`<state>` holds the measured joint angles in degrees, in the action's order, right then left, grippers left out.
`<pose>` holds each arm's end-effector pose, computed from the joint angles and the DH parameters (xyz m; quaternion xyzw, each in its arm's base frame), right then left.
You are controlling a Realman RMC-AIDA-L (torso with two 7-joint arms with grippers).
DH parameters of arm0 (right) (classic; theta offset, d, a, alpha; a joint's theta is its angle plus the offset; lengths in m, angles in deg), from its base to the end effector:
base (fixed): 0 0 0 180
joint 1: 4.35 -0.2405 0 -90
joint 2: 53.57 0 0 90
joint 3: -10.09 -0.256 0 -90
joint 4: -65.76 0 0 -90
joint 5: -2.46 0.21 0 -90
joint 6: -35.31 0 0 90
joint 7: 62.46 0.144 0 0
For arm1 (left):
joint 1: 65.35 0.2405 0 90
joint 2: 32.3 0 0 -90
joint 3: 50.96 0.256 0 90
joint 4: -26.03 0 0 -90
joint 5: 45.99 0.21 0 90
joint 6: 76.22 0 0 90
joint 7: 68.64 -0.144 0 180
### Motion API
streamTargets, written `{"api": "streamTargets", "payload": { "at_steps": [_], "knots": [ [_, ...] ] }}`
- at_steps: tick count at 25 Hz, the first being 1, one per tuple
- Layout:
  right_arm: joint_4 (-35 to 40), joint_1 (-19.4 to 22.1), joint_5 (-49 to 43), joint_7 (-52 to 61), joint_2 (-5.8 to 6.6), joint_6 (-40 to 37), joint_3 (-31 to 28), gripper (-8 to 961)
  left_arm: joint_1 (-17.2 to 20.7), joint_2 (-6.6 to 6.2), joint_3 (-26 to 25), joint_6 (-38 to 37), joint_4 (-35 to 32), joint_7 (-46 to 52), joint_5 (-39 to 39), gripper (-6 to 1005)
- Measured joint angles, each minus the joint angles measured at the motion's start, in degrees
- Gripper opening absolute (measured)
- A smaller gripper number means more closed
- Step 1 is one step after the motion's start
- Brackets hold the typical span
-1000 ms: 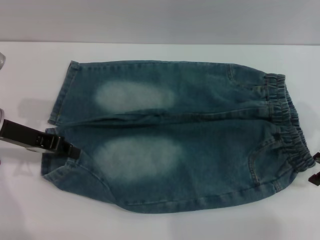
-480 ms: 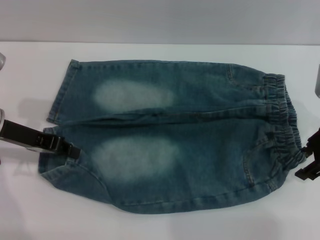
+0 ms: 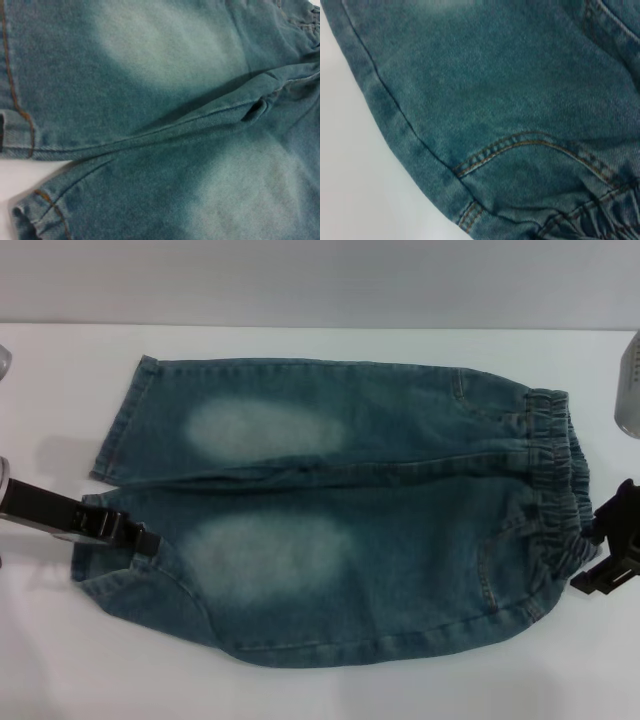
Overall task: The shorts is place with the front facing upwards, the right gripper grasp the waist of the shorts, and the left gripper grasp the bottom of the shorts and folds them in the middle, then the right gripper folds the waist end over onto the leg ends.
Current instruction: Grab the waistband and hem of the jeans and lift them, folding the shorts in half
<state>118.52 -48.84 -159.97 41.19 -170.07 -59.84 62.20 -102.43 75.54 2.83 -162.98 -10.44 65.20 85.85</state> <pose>0.2530 0.3679 0.0347 -0.9497 0.1956 -0.2384 0.0542 -0.2937 0.3544 0.0381 -0.8266 -0.5577 0.0073 0.0745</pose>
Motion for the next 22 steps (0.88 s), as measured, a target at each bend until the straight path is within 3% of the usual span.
{"api": "streamTargets", "payload": {
  "at_steps": [13, 22],
  "knots": [
    [0.07, -0.31, 1.48, -1.35, -0.01, 0.05, -0.05, 589, 0.00, -0.07, 0.01, 0.45, 0.00, 0.01, -0.06, 16],
    [-0.15, 0.30, 1.36, -2.06, 0.05, -0.38, 0.07, 202, 0.00, -0.18, -0.31, 0.45, -0.01, 0.01, -0.36, 16]
  ]
}}
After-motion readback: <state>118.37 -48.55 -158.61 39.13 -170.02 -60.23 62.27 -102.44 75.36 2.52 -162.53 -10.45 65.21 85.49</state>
